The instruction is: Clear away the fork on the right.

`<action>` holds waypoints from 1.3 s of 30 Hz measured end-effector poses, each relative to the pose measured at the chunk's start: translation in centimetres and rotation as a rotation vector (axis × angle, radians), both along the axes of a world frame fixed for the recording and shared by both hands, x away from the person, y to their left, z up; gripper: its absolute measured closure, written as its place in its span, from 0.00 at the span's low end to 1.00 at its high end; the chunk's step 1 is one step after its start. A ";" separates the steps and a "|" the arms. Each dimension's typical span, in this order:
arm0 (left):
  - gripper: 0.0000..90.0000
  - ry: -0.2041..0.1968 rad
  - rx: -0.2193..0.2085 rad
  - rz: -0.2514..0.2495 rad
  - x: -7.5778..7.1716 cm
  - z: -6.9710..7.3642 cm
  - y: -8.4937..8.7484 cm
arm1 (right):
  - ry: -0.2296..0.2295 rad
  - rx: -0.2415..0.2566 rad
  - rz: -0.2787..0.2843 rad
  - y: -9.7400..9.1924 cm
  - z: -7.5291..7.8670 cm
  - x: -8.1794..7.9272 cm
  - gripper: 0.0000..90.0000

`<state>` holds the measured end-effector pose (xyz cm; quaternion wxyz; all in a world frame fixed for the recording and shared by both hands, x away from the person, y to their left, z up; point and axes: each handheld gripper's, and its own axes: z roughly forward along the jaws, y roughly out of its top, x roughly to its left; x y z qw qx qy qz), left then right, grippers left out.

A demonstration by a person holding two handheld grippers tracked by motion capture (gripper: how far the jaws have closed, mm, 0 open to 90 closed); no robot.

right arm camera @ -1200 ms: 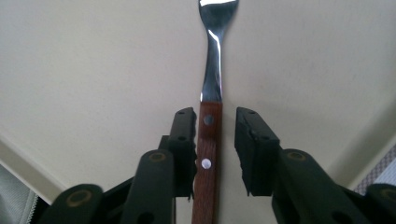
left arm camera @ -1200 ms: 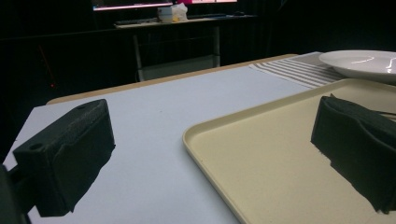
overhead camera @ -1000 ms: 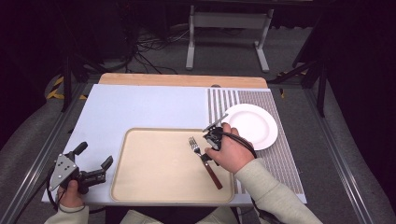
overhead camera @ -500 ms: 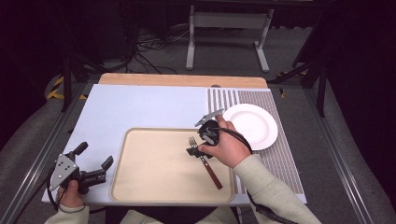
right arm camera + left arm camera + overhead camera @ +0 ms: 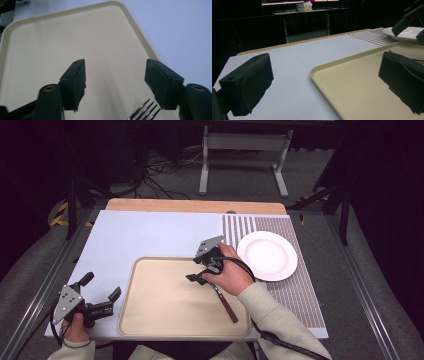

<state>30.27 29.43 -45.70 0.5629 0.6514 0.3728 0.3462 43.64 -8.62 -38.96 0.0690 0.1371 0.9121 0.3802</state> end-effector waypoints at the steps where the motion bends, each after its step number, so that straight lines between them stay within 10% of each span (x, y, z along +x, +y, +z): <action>1: 0.00 -0.002 -0.002 0.000 0.0 0.0 0.0 | -0.010 -0.010 0.014 0.1 -0.1 0.1 0.44; 18: 0.00 0.000 -0.002 -0.004 0.0 0.0 0.0 | -0.129 -0.177 0.205 0.4 -2.6 2.5 0.98; 39: 0.00 0.001 0.000 -0.006 0.0 0.0 0.0 | -0.134 -0.261 0.177 0.4 -3.8 2.8 1.00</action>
